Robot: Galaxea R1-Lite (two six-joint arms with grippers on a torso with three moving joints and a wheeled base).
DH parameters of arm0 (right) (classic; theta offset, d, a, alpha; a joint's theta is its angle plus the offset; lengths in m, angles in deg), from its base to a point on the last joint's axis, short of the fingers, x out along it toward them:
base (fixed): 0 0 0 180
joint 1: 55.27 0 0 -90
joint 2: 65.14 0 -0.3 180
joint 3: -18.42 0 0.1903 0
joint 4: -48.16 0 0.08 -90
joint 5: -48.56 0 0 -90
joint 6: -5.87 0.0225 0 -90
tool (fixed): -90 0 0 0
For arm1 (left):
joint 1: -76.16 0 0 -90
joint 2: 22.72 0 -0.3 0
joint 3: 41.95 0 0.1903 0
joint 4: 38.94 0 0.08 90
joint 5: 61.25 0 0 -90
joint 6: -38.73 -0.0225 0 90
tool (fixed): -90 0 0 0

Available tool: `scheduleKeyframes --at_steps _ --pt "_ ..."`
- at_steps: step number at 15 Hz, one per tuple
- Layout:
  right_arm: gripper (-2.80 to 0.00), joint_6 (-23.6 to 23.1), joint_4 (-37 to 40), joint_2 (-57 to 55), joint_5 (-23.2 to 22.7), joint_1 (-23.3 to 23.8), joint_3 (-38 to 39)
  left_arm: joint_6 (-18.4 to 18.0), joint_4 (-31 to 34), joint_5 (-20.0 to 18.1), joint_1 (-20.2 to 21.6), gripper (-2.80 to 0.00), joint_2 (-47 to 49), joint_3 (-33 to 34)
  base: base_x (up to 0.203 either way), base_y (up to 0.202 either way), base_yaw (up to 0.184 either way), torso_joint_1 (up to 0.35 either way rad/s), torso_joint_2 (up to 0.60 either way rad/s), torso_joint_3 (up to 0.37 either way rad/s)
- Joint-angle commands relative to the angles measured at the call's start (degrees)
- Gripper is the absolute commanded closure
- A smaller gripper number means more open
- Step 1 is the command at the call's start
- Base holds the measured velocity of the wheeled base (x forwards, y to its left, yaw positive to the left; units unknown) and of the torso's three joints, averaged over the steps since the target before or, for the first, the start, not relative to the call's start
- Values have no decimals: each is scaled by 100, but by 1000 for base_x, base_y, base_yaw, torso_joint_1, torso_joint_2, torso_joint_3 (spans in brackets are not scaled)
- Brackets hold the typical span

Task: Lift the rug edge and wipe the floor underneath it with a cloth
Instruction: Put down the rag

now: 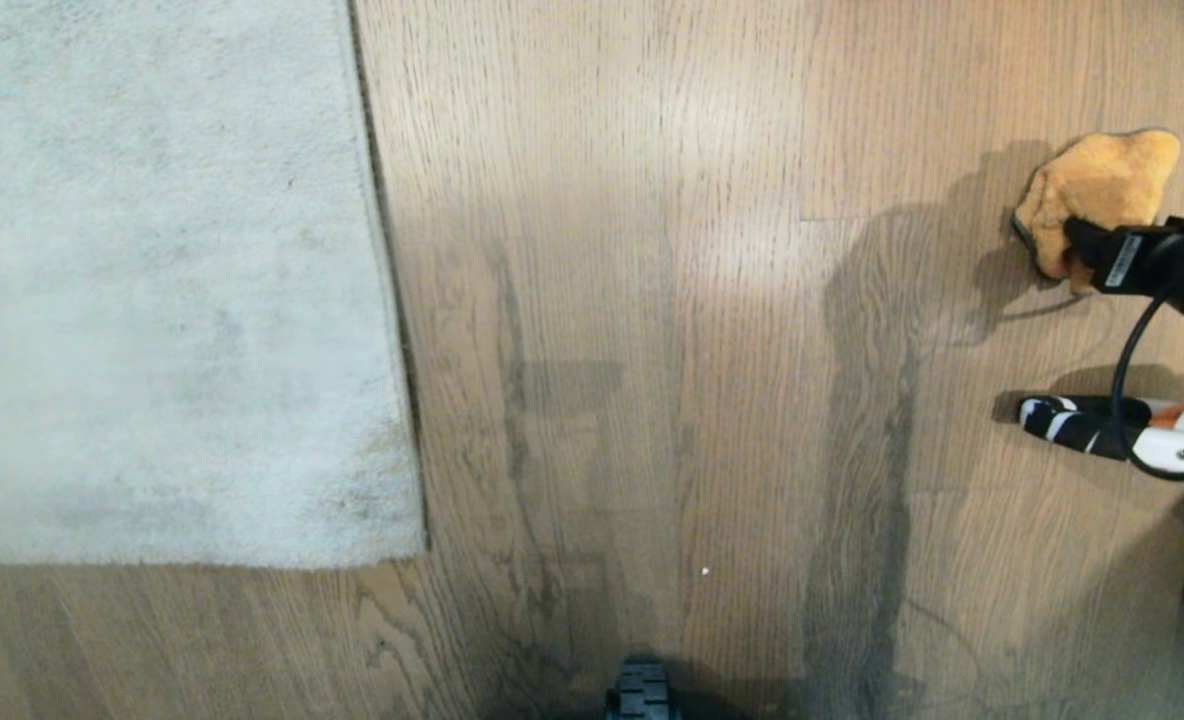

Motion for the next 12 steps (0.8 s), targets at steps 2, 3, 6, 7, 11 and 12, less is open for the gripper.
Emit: scheduleKeyframes --at_steps 2,3,6,7,11,12 --pt "-280 10 15 765 -29 4 527 1 -1 0 1 0 -2 0 0 0 0 0 0 0" --pt "-280 2 12 1005 -70 2 819 1 -1 8 1 0 -2 0 0 0 0 0 0 0" --pt "-280 -7 -25 1674 -133 1 1743 1 -1 8 1 0 -2 0 0 0 0 0 0 0" --pt "-280 -9 -47 1833 -140 -3 1939 1 -1 1 1 0 -2 0 0 0 0 0 0 0" --pt "-280 -22 -67 2028 -144 -8 2194 1 -1 6 1 0 -2 0 0 0 0 0 0 0" --pt "-280 -35 -67 2028 -144 -8 2214 1 -1 0 1 0 -2 0 0 0 0 0 0 0"
